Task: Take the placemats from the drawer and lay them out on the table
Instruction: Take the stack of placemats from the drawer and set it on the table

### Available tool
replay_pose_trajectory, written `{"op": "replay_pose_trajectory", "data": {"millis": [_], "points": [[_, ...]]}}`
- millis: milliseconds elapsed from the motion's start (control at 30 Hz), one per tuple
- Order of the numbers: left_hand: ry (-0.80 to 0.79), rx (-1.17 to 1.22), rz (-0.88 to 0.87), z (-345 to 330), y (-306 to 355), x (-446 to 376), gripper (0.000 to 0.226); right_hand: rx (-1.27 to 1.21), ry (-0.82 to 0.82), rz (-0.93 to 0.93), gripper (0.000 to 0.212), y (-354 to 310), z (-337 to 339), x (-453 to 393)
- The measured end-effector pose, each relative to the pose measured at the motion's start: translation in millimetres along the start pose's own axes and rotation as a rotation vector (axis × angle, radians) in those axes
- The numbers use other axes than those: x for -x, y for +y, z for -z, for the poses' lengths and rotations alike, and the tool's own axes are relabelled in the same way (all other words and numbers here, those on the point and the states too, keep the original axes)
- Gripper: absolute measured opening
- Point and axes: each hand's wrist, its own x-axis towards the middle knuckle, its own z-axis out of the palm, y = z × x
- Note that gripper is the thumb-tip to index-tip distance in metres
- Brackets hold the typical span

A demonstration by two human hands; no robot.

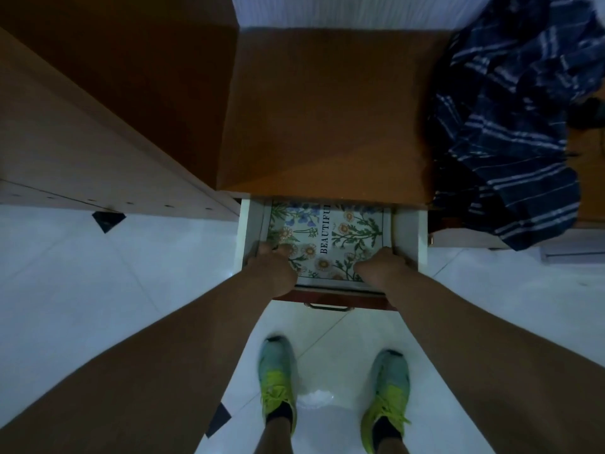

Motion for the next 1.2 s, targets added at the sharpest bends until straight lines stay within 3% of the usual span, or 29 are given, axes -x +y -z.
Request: {"op": "replay_pose_trajectory", "data": {"millis": [100,300,467,600,667,867,1000,1100,1200], "points": [[0.047,0.001,-0.005,-5.7,-4.0,-1.1,0.059,-0.044,0.125,-0.019,0.064,-1.7,-6.9,4.1],[0.242,0.175,-0.122,-6.0,-14.8,3.5,0.037,-0.384,0.428,0.078,0.059,5.1,-18.9,14.6],[0.237,0.317,-0.132,-5.1,-21.0,2.6,0.045,-0.247,0.283,-0.051,0.057,-4.2,-17.5,20.4],[0.155,0.359,-0.103,-3.9,-15.8,0.6,0.048,-0.066,0.096,-0.075,0.023,-18.8,-8.8,12.1],[0.142,0.387,-0.106,-4.8,-15.7,-0.9,0.048,-0.006,0.059,-0.08,0.02,-21.7,-5.1,6.2],[0.164,0.566,-0.051,-8.2,-13.6,-2.9,0.04,-0.228,0.217,-0.076,0.046,-3.8,-14.6,2.4],[0.297,0.773,-0.025,-7.4,-10.0,-1.3,0.039,-0.266,0.37,0.002,0.033,2.6,-21.8,4.8],[0.374,0.865,-0.013,-4.5,-9.1,3.7,0.046,-0.427,0.394,0.069,0.03,5.9,-22.4,12.8],[0.408,0.91,0.021,-4.2,-11.6,6.8,0.057,-0.562,0.327,0.158,0.041,8.2,-15.3,19.2]]}}
